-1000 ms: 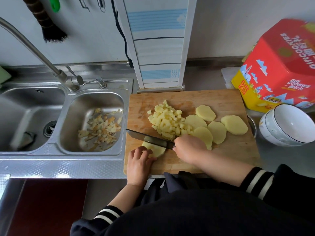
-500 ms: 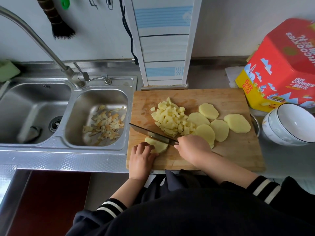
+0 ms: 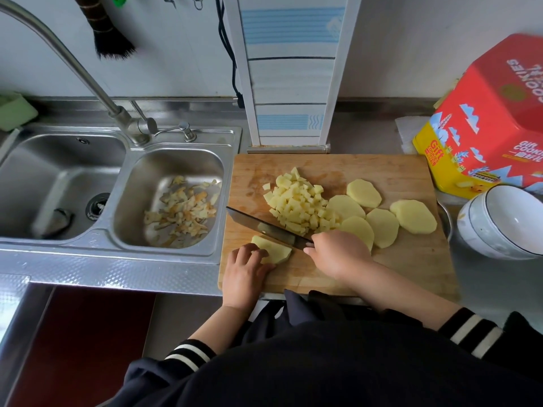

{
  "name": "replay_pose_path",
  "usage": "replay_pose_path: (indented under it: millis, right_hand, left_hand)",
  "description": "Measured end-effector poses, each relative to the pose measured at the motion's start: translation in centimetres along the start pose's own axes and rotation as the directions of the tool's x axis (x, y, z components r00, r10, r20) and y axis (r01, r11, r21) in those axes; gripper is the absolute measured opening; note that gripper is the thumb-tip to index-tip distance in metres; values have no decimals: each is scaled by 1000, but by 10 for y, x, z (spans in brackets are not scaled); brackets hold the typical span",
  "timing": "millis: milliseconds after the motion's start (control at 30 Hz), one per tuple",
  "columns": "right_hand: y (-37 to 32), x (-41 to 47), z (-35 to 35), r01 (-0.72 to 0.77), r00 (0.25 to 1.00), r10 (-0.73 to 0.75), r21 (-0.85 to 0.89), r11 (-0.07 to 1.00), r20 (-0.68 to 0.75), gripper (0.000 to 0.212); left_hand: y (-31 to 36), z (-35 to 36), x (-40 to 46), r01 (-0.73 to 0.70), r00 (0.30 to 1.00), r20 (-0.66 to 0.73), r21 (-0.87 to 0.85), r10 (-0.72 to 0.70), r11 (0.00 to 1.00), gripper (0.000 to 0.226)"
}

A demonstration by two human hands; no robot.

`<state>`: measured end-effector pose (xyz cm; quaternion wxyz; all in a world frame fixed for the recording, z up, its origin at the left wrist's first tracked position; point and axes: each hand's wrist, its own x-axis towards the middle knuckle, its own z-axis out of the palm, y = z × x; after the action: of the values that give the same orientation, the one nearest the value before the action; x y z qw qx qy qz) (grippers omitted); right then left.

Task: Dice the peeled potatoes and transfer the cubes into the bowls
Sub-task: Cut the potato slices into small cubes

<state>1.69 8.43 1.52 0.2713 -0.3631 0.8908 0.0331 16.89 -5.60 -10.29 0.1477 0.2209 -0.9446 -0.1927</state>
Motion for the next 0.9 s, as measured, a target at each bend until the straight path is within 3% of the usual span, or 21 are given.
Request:
replay_pose_path:
  millis: [233, 400, 667, 900]
  right_hand:
    - [-7, -7, -2, 35, 999, -35, -98, 995, 9, 33]
    - [-9, -5, 1, 20, 999, -17, -76, 997, 49, 31]
    - [-8, 8, 9, -13, 997, 23, -119, 993, 79, 19]
    - [0, 11, 6, -35, 991, 36, -8, 999, 125, 29]
  left_hand:
    - [1, -6, 10, 38, 990, 134, 78, -49, 996, 33]
    - [8, -11, 17, 84, 970, 214, 167, -120, 982, 36]
    - [7, -12, 18, 63, 969, 224, 170, -101, 983, 41]
    - [8, -13, 16, 28, 981, 186, 145, -55, 989, 40]
